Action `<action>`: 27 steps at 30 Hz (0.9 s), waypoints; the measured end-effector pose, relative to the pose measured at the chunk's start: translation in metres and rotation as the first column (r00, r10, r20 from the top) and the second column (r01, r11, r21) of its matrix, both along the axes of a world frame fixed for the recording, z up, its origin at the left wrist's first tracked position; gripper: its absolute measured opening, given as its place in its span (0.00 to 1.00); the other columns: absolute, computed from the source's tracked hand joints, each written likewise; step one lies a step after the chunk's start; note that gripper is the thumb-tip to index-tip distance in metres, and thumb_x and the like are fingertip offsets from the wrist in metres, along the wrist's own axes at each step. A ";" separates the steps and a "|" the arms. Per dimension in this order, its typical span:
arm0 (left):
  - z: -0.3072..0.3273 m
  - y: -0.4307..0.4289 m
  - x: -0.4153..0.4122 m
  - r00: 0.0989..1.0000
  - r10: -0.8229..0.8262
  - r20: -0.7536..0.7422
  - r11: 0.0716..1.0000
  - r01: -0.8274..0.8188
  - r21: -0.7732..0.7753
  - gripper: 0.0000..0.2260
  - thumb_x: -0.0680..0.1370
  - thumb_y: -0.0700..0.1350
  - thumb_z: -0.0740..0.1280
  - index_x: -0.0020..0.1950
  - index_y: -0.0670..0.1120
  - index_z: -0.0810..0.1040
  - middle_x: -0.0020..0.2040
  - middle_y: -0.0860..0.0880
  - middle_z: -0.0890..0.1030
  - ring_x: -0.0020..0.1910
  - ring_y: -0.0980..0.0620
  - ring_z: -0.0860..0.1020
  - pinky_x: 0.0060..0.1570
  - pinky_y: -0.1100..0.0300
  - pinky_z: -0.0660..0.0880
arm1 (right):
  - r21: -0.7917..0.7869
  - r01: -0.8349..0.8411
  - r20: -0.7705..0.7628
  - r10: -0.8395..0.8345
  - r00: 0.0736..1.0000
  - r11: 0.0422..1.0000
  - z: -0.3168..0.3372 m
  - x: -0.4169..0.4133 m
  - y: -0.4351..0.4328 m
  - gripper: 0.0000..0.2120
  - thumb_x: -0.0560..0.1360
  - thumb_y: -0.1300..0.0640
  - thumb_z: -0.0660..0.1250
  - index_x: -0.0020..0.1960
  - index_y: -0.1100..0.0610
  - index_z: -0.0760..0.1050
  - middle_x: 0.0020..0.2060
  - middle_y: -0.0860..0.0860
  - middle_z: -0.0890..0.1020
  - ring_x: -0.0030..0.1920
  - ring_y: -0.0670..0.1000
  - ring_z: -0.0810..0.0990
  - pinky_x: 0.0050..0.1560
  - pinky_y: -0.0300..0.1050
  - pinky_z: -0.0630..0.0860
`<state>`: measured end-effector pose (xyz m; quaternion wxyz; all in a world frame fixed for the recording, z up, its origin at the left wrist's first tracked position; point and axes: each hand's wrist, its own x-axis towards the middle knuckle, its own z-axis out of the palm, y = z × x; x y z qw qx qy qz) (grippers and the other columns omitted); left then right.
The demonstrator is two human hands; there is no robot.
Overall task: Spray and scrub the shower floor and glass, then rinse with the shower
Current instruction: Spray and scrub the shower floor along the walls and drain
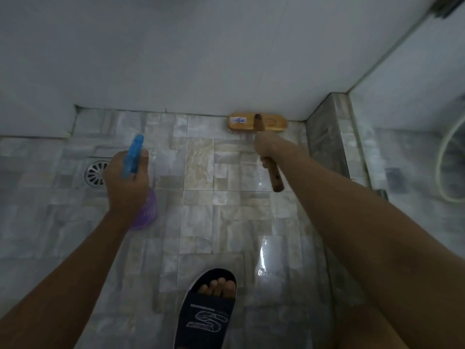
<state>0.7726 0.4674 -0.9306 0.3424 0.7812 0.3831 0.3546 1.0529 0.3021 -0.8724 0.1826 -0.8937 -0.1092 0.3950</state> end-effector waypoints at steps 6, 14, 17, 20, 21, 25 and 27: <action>-0.002 0.001 -0.001 0.999 -0.020 0.029 1.000 0.020 -0.007 0.19 0.83 0.55 0.64 0.42 0.39 0.74 0.33 0.40 0.74 0.30 0.40 0.73 0.32 0.45 0.72 | -0.001 -0.031 -0.010 0.031 0.999 1.000 -0.004 0.002 -0.005 0.12 0.85 0.60 0.51 0.48 0.61 0.71 0.44 0.62 0.77 0.36 0.59 0.76 0.38 0.53 0.79; -0.001 -0.001 -0.004 0.999 -0.028 0.035 1.000 0.028 0.013 0.19 0.83 0.53 0.64 0.43 0.38 0.75 0.34 0.39 0.75 0.31 0.40 0.74 0.32 0.46 0.71 | -0.090 -0.003 0.045 0.007 0.999 0.996 0.005 0.029 -0.023 0.16 0.85 0.64 0.49 0.58 0.69 0.74 0.45 0.64 0.79 0.38 0.62 0.81 0.23 0.44 0.75; -0.002 0.001 -0.007 0.998 -0.011 0.061 1.000 0.011 -0.010 0.19 0.83 0.53 0.65 0.43 0.38 0.76 0.34 0.38 0.76 0.31 0.40 0.74 0.33 0.49 0.71 | -0.088 0.008 0.079 -0.001 0.997 0.996 0.002 0.038 -0.034 0.12 0.85 0.61 0.50 0.50 0.63 0.70 0.39 0.61 0.74 0.29 0.57 0.75 0.17 0.42 0.71; -0.004 0.002 -0.010 0.999 -0.010 0.052 1.000 0.011 -0.002 0.20 0.83 0.53 0.64 0.42 0.38 0.75 0.34 0.39 0.75 0.31 0.40 0.73 0.33 0.47 0.71 | -0.091 0.022 0.093 -0.014 0.996 0.996 0.000 0.040 -0.038 0.15 0.86 0.60 0.49 0.46 0.61 0.70 0.39 0.60 0.74 0.29 0.57 0.75 0.14 0.42 0.70; -0.004 0.001 -0.008 0.999 -0.032 0.043 0.999 0.032 0.013 0.19 0.83 0.52 0.64 0.41 0.38 0.74 0.33 0.41 0.73 0.31 0.41 0.71 0.33 0.47 0.70 | -0.081 0.027 0.101 -0.019 0.995 0.996 -0.001 0.043 -0.039 0.16 0.86 0.60 0.49 0.44 0.60 0.69 0.40 0.60 0.75 0.30 0.58 0.76 0.17 0.45 0.74; 0.000 -0.003 -0.010 0.995 -0.081 0.057 0.997 0.080 0.023 0.15 0.83 0.48 0.66 0.41 0.39 0.73 0.33 0.42 0.72 0.30 0.44 0.70 0.32 0.51 0.68 | -0.058 0.115 0.100 -0.109 0.989 0.992 -0.004 0.041 -0.039 0.16 0.86 0.55 0.50 0.47 0.62 0.71 0.42 0.63 0.76 0.34 0.59 0.77 0.33 0.54 0.79; 0.000 0.002 -0.013 0.995 -0.052 0.088 0.998 0.053 -0.017 0.16 0.83 0.48 0.66 0.41 0.38 0.74 0.33 0.41 0.73 0.30 0.43 0.72 0.32 0.52 0.69 | -0.064 0.146 0.100 -0.139 0.985 0.987 -0.007 0.039 -0.038 0.16 0.86 0.54 0.50 0.51 0.65 0.70 0.40 0.62 0.75 0.34 0.59 0.76 0.35 0.55 0.79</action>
